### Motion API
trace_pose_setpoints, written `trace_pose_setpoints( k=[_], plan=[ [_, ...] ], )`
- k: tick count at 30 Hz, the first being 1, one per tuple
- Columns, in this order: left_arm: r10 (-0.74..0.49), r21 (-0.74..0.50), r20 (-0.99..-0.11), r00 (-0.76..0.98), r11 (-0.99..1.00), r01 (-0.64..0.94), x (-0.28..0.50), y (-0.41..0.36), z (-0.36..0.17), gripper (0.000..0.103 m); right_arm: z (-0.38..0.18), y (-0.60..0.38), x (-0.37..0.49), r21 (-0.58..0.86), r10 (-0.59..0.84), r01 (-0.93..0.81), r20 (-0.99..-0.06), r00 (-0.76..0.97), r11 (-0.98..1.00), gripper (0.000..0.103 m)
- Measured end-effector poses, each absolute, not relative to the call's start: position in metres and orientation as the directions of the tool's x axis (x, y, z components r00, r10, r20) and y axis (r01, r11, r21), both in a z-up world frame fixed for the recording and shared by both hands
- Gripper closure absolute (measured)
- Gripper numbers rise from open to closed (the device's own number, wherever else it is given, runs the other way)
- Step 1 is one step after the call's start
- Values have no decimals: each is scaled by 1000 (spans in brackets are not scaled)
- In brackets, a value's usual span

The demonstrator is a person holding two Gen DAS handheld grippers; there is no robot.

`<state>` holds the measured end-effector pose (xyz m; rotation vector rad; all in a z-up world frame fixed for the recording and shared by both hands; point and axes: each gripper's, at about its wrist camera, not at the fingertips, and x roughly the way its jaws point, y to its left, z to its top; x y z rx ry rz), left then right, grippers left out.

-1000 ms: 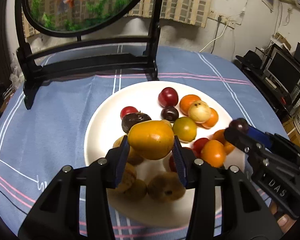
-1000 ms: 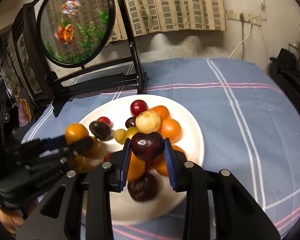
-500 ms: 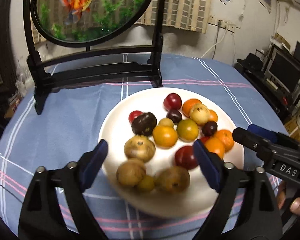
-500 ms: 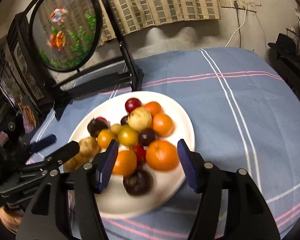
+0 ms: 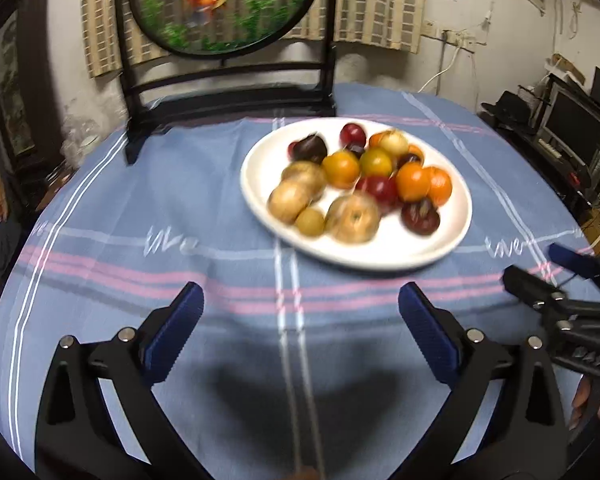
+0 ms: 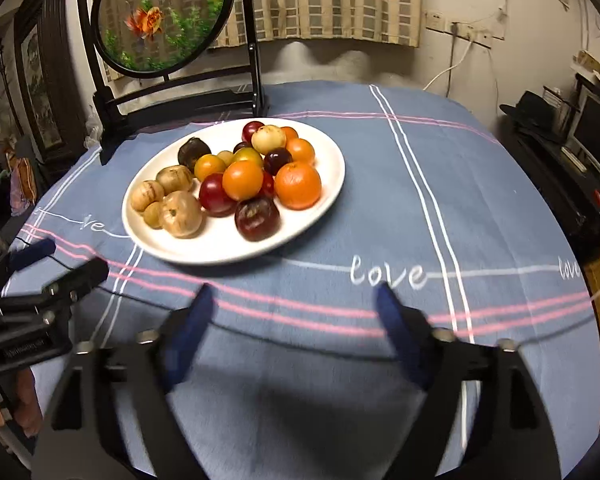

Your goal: Organize fruits

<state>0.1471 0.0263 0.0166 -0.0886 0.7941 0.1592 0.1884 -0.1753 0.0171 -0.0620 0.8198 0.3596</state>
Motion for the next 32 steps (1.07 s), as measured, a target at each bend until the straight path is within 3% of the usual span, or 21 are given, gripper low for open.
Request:
trace_pose_setpoints(
  k=[11, 32],
  plan=[
    [101, -39, -700, 707, 983, -179, 101, 23, 24, 2, 15, -173, 152, 35, 259, -344, -731, 631, 938, 1],
    [124, -12, -726, 677, 981, -193, 95, 18, 16, 2, 3, -180, 142, 69, 270, -340, -760, 591, 938, 1]
  ],
)
